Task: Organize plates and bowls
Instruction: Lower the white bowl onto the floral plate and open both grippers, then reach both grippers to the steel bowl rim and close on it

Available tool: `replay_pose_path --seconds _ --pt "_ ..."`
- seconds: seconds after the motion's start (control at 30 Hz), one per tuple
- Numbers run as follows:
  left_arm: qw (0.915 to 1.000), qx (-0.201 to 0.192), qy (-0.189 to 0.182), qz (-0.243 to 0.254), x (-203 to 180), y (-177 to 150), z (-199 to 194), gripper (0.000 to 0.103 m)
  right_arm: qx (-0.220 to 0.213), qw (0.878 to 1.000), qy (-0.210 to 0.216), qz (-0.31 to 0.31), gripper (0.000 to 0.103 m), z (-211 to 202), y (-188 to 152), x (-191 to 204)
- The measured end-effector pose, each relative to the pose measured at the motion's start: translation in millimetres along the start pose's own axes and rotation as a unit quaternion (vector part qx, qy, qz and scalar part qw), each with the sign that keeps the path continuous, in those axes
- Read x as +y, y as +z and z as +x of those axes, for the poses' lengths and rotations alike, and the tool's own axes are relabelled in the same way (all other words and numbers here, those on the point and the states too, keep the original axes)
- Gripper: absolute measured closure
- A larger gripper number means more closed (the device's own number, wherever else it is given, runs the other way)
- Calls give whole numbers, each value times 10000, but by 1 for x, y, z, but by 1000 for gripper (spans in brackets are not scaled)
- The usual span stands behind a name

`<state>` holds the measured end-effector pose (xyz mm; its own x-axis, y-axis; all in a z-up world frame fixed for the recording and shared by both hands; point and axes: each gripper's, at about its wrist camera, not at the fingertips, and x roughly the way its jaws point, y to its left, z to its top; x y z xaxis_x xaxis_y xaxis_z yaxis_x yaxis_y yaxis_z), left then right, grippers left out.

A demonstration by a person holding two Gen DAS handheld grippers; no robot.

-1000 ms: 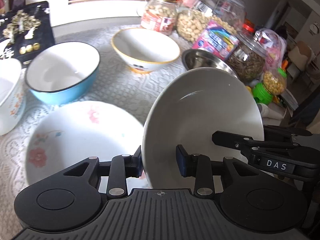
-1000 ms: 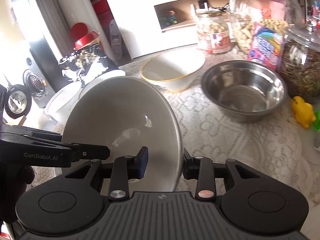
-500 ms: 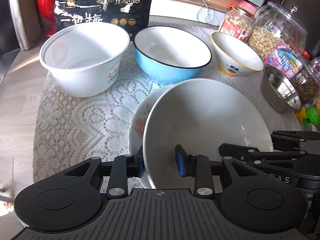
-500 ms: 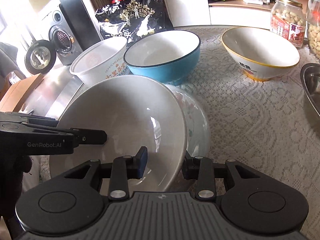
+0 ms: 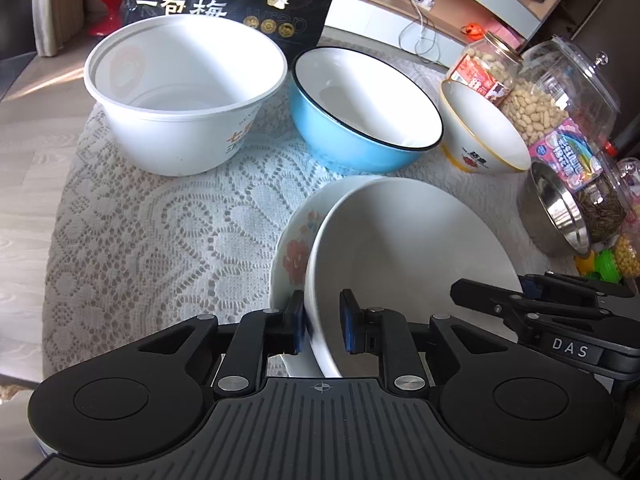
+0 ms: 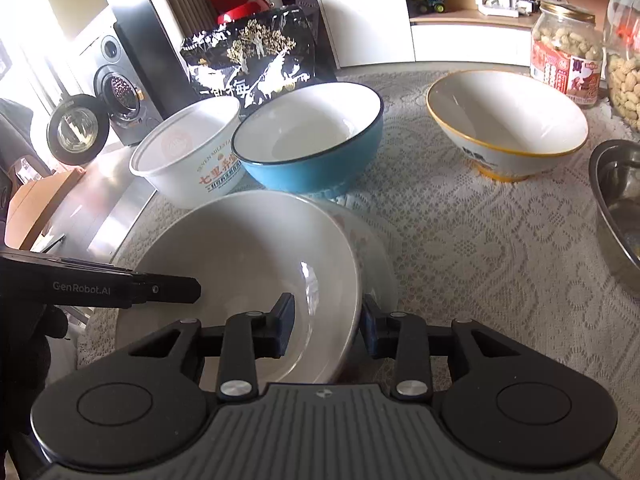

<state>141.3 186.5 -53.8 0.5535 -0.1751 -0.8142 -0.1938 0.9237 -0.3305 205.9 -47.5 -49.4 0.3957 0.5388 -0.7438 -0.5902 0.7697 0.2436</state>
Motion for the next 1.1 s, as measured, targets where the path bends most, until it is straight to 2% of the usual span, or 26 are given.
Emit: replay_pose_path --seconds 0.1,0.27,0.4,0.47,0.6,0.7,0.77,0.83,0.93,1.0,1.1 --pt "9995 -264 79 179 -4 1 -9 83 -152 9997 -92 -168 68 -8 2 3" --pt "9963 -725 192 407 -13 7 -28 83 -42 9999 -87 -119 68 -3 -3 2" --pt "9954 -743 450 413 -13 8 -29 82 -14 10000 -35 -62 68 -4 -10 0" --pt "9958 -695 511 309 -8 8 -27 77 -132 9999 -53 -69 65 -12 -11 -1" --pt "9951 -900 317 262 -12 11 -36 79 -518 9985 -128 97 53 -35 -9 -16" --pt "9917 -1183 -140 475 -38 23 -45 79 -829 9954 -284 393 53 -52 -8 -38" --pt "9882 -1261 -532 693 -65 35 -43 79 -1065 9912 -547 562 52 -65 -8 -57" --pt "9866 -1102 -904 793 -95 47 -28 79 -1342 9835 -917 796 49 -81 -9 -83" --pt "9844 -629 -1429 810 -142 61 12 79 -1653 9661 -1549 1237 42 -102 -16 -127" --pt "9844 -282 -1539 811 -172 67 45 79 -1658 9554 -1971 1442 40 -110 -20 -156" --pt "9864 70 -1492 691 -210 73 91 79 -1558 9465 -2251 1710 40 -118 -26 -195"
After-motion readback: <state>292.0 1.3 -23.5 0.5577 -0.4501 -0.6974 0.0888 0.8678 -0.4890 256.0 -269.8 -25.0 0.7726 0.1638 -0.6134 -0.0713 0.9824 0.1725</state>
